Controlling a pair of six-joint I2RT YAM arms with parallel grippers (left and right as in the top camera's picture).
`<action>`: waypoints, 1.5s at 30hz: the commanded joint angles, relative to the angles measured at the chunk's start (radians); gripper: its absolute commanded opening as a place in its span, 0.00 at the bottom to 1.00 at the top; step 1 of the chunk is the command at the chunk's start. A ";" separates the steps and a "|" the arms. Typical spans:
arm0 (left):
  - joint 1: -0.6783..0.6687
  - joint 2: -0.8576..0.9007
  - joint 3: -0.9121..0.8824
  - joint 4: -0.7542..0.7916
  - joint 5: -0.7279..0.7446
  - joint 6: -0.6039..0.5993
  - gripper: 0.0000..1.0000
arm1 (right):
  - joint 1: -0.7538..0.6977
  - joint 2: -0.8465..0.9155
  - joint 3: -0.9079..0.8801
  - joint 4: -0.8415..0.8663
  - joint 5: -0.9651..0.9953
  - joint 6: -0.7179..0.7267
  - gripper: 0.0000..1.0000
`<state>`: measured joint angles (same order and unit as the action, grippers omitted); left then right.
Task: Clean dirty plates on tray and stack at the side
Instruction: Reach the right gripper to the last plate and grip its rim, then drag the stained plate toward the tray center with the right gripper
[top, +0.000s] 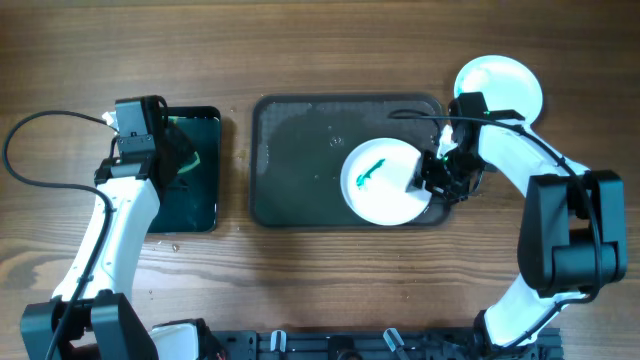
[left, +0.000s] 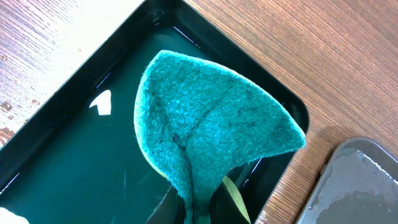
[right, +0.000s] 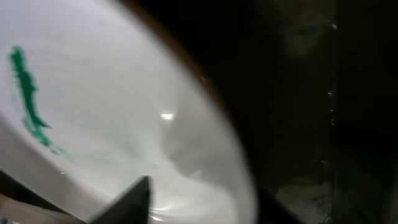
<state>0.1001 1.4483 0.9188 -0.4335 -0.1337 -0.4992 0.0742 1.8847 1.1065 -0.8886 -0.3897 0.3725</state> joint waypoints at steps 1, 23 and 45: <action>0.006 -0.006 -0.005 0.007 -0.006 -0.006 0.08 | 0.006 0.042 -0.030 0.006 0.034 0.058 0.16; 0.006 -0.006 -0.005 0.052 0.126 -0.006 0.04 | 0.007 0.042 0.085 0.378 0.082 -0.203 0.52; 0.006 -0.006 -0.005 0.063 0.145 -0.006 0.04 | 0.143 0.089 0.077 0.743 0.198 -0.256 0.51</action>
<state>0.1001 1.4483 0.9188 -0.3767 -0.0010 -0.4995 0.2138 1.9278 1.1736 -0.1532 -0.2367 0.1692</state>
